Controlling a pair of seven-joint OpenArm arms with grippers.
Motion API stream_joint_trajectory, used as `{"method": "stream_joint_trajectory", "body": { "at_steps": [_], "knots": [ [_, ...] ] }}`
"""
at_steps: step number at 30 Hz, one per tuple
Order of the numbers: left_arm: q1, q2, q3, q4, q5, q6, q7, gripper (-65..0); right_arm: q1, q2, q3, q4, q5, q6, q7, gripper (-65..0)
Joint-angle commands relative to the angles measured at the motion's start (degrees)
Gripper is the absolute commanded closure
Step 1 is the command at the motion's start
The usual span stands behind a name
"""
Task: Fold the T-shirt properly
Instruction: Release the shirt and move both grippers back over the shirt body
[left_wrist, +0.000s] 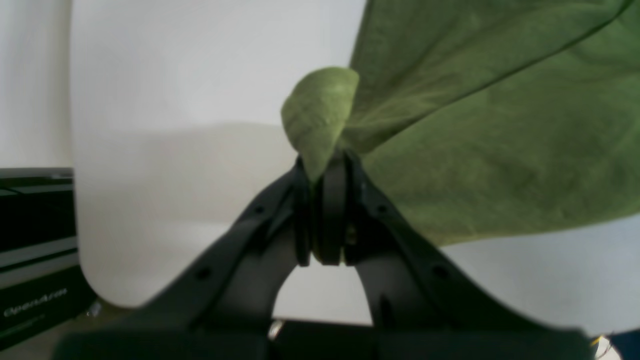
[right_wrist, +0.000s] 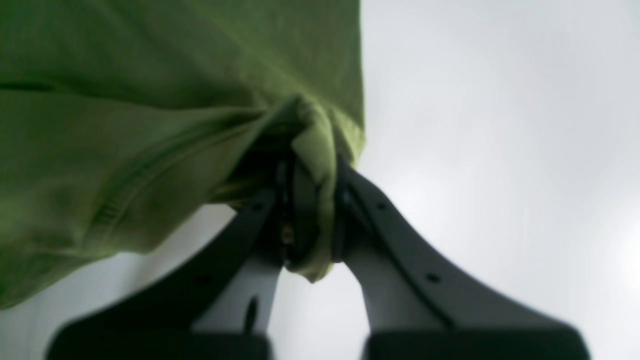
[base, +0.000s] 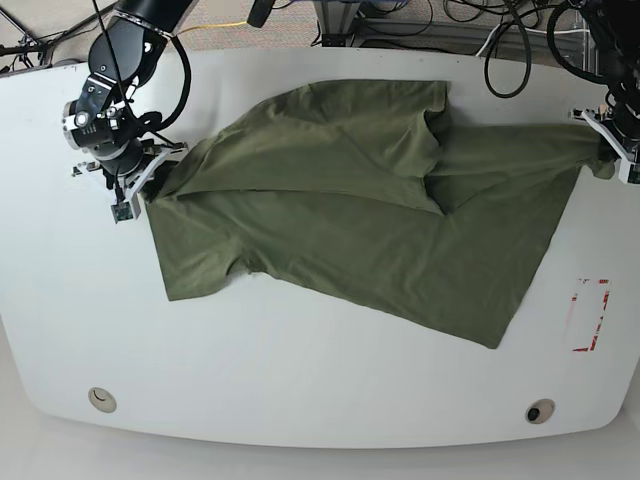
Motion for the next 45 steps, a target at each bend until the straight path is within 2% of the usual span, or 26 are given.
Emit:
{"method": "stream_joint_trajectory", "body": {
  "at_steps": [1,3,6,8,11,19,26,30,35,39,45],
  "knots": [
    [1.54,-1.06,-0.55,1.08,-0.29,-0.41,-0.56,-1.7,-0.91,-0.12,0.27,1.20,0.32,-0.01,0.98,0.0],
    [1.98,-1.06,-0.55,1.08,-0.11,-0.41,-0.56,-7.1,-1.78,-0.65,0.27,1.20,0.32,-0.01,0.98,0.0],
    [2.25,-1.06,-0.55,1.08,-0.02,-0.41,-0.56,-22.4,-2.40,-1.00,0.27,1.20,0.32,-0.01,1.07,0.0],
    [2.33,-1.15,-0.55,1.08,0.06,-0.41,-0.56,-36.8,-2.49,-1.09,0.36,1.20,0.32,-0.01,1.42,0.0],
    [2.07,-1.41,-0.55,0.99,0.06,-0.41,-0.56,-48.6,-3.37,-1.09,0.27,1.11,0.32,-0.01,2.74,0.0],
    [-2.68,-4.67,0.60,1.17,-1.69,-0.41,-0.47,-47.1,-3.63,-1.18,0.27,1.11,0.32,-0.01,3.35,0.0],
    [-11.20,-4.40,0.95,0.73,-1.52,-0.41,-0.47,-47.1,-5.48,-1.18,0.27,2.34,0.32,-0.01,3.18,-0.8],
    [-13.05,-4.40,3.59,0.73,-1.52,-0.27,-0.47,-47.1,-8.64,-1.18,0.18,4.45,0.32,0.17,3.18,-0.6],
    [-14.98,-4.32,9.04,0.64,-1.61,6.32,-0.82,-47.1,-11.28,-1.27,0.27,4.54,0.32,2.72,3.35,-1.3],
    [-17.09,-4.23,12.82,-0.77,-1.61,10.36,-0.82,-47.1,-11.98,-1.53,0.18,4.54,0.32,2.89,3.35,-1.4],
    [-21.05,-2.82,15.80,-7.45,-1.61,11.33,-0.82,-47.1,-11.63,-1.71,0.18,4.63,0.23,2.89,3.35,-1.9]
  ]
}}
